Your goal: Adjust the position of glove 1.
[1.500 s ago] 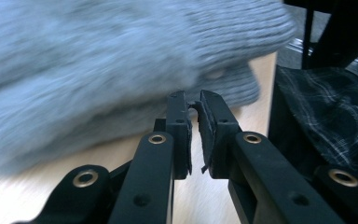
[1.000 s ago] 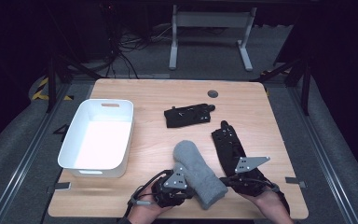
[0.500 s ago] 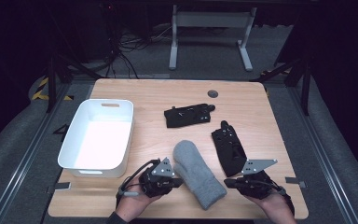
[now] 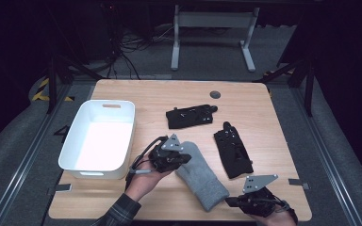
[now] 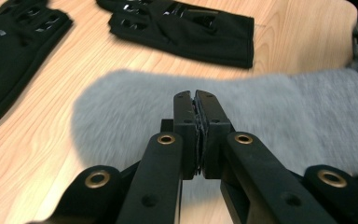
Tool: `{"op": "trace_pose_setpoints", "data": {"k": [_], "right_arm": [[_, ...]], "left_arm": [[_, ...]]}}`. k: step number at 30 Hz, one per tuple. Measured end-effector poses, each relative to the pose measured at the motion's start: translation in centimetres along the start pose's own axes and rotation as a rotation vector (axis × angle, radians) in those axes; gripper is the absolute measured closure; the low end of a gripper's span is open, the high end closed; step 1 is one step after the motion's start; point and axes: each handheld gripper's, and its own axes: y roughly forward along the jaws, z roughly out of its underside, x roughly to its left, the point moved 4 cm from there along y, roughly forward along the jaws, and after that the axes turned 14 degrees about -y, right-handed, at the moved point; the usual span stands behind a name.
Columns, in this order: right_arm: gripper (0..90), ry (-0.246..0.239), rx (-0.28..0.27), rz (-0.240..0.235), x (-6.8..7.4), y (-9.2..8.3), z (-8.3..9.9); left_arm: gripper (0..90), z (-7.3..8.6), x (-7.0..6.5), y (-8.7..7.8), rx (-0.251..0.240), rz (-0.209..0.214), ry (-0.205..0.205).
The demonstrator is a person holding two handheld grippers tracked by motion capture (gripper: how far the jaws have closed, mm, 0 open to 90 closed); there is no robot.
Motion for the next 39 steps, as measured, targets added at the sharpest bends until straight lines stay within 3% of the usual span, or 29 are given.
{"op": "trace_pose_setpoints", "data": {"k": [3, 8, 12, 19, 22, 27, 31, 39], "right_arm": [[90.0, -0.016, 0.009, -0.007, 0.2, 0.7, -0.4], [90.0, -0.009, 0.022, 0.009, -0.6, 1.4, -0.7], [90.0, -0.002, 0.054, 0.076, -2.5, 1.5, -0.8], [90.0, 0.035, 0.077, 0.143, -5.5, 1.1, -0.4], [90.0, 0.042, 0.071, 0.149, -6.1, 0.9, -0.3], [88.8, 0.033, 0.058, 0.154, -6.1, -0.1, -0.4], [77.4, 0.046, 0.019, 0.204, -6.9, -2.1, -1.0], [61.0, 0.066, -0.029, 0.262, -8.8, -3.8, -2.6]], "left_arm": [[87.8, -0.1, 0.0, 1.9, 0.041, -0.004, 0.013], [89.4, 0.3, 0.5, 3.5, 0.086, -0.022, 0.011], [89.7, 0.7, 1.0, 3.6, 0.088, -0.019, -0.029], [89.7, 1.0, 0.9, 3.7, 0.09, -0.014, -0.034], [89.6, 1.0, 0.8, 3.7, 0.088, -0.008, -0.034], [87.7, 0.7, 1.0, 2.3, 0.037, 0.006, -0.058], [80.5, 1.2, 1.1, 0.8, 0.022, -0.019, -0.07], [61.5, 4.3, 0.8, -1.4, 0.039, -0.065, -0.094]]}}
